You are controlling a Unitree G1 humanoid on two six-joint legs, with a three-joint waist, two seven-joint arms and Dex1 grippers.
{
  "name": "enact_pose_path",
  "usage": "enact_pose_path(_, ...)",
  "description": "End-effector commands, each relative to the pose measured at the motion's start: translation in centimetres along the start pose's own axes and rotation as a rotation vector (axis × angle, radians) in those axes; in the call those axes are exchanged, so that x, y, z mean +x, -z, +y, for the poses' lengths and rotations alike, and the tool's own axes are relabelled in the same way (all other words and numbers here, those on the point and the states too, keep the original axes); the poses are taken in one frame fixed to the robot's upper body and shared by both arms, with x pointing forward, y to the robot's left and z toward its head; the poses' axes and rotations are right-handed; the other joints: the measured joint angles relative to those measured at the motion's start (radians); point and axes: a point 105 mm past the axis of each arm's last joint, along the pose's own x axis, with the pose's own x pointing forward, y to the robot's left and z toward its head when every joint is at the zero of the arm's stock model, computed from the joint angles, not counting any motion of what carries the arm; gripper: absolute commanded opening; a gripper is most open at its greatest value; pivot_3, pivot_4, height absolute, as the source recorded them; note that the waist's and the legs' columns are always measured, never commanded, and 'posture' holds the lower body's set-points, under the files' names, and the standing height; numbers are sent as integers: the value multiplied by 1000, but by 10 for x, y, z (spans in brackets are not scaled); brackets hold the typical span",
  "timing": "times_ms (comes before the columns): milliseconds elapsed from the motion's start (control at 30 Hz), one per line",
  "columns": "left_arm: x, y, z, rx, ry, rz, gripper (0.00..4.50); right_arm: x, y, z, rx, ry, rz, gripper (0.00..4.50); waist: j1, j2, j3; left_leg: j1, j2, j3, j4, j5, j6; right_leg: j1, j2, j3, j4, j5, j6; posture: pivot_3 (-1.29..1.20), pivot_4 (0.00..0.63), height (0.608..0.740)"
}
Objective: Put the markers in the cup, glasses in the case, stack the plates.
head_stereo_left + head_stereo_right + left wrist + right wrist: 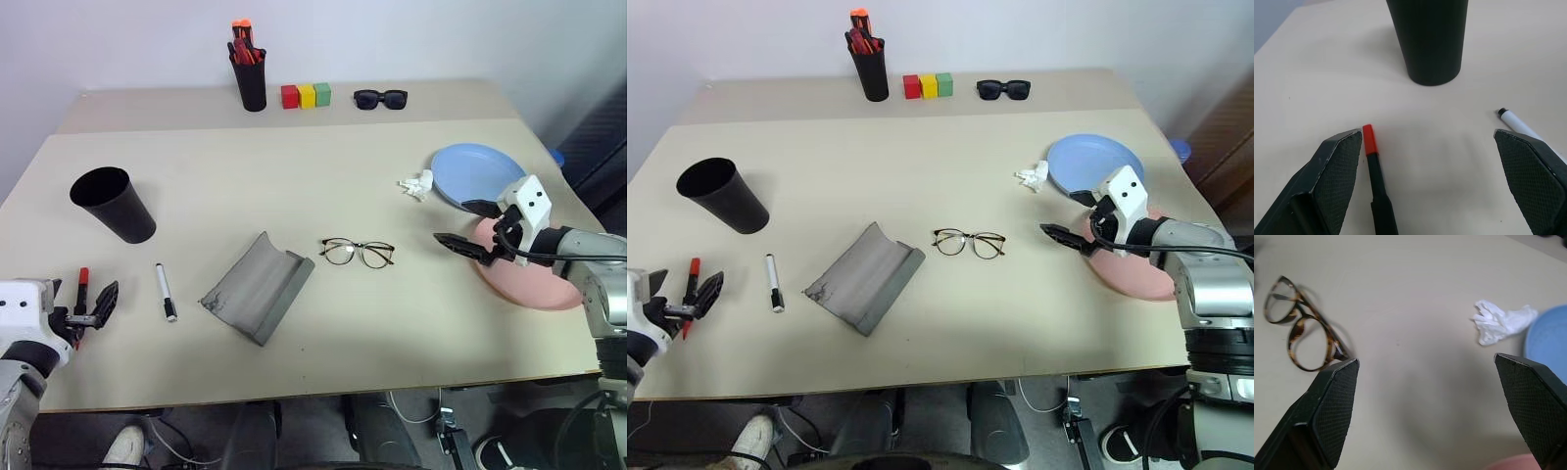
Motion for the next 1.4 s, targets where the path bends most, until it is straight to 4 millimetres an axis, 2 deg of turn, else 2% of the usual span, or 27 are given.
enact_pose_path(33,0,-12,-3,22,12,-42,4414,-3,-14,-1,-37,0,-38,4500,0,0,0,0,0,0,0,0,0,0,0,0,0,0,0,0,150,740)
enact_pose_path(133,0,-12,-1,25,-5,-39,4414,-1,-15,0,-42,-3,-44,4500,-1,0,0,0,0,0,0,0,0,0,0,0,0,0,0,0,150,740)
enact_pose_path(333,5,-5,35,-21,-247,62,4473,11,-24,11,-65,-46,-79,4500,-1,0,0,1,0,0,1,0,0,0,1,0,2,0,0,0,150,740)
enact_pose_path(433,21,8,39,-35,-311,208,4473,24,-38,31,-86,-109,-136,4500,-1,0,0,1,0,-1,2,0,0,1,1,0,4,0,0,0,150,740)
enact_pose_path(567,29,33,33,-91,-311,431,4473,32,-55,56,-82,-186,-206,4500,-1,0,0,1,0,-2,3,0,0,1,2,0,5,0,1,0,150,740)
enact_pose_path(667,37,38,26,-181,-283,486,4473,37,-65,85,-80,-275,-251,4500,1,1,-1,1,0,-3,2,0,0,1,2,-1,5,0,2,0,150,740)
enact_pose_path(767,41,39,25,-283,-281,498,3644,40,-73,112,-79,-360,-285,4500,2,1,-1,2,0,-4,2,0,0,1,2,-1,9,0,2,0,150,740)
enact_pose_path(900,44,38,29,-314,-291,514,1557,39,-85,150,-87,-519,-329,4500,-1,1,-1,3,0,-4,4,1,-1,1,2,-1,12,0,1,0,150,740)
enact_pose_path(1000,45,39,33,-312,-295,519,28,40,-88,159,-84,-552,-336,4500,-5,2,-1,4,0,-4,5,1,-1,1,3,-1,13,0,1,0,150,740)
enact_pose_path(1067,46,39,38,-311,-301,518,28,42,-90,168,-87,-594,-339,4500,-6,2,-1,4,0,-4,5,1,-1,1,2,-1,13,-1,1,0,150,740)
enact_pose_path(1100,49,32,43,-283,-321,482,28,44,-90,177,-113,-631,-345,4500,-7,2,-1,4,0,-4,5,1,-1,1,2,-1,13,-1,1,0,150,740)
enact_pose_path(1200,54,-22,79,-170,-520,178,28,62,-99,181,-141,-600,-393,4500,-15,-1,-1,4,1,-5,4,1,-1,0,3,-1,14,0,0,0,150,740)
enact_pose_path(1267,46,-78,101,-136,-660,-141,28,76,-109,175,-156,-513,-440,4500,-11,-6,-1,2,1,-7,4,2,-3,-1,4,-2,14,0,0,0,150,740)
enact_pose_path(1333,36,-115,108,-99,-738,-323,28,87,-120,175,-151,-458,-491,4500,0,-11,-1,0,1,-8,4,5,-8,-3,3,-3,14,1,-1,0,150,740)
enact_pose_path(1400,36,-136,102,-65,-689,-420,28,95,-127,177,-154,-423,-516,4500,2,-11,-1,-1,0,-7,3,5,-9,-3,1,-3,12,1,0,0,150,740)
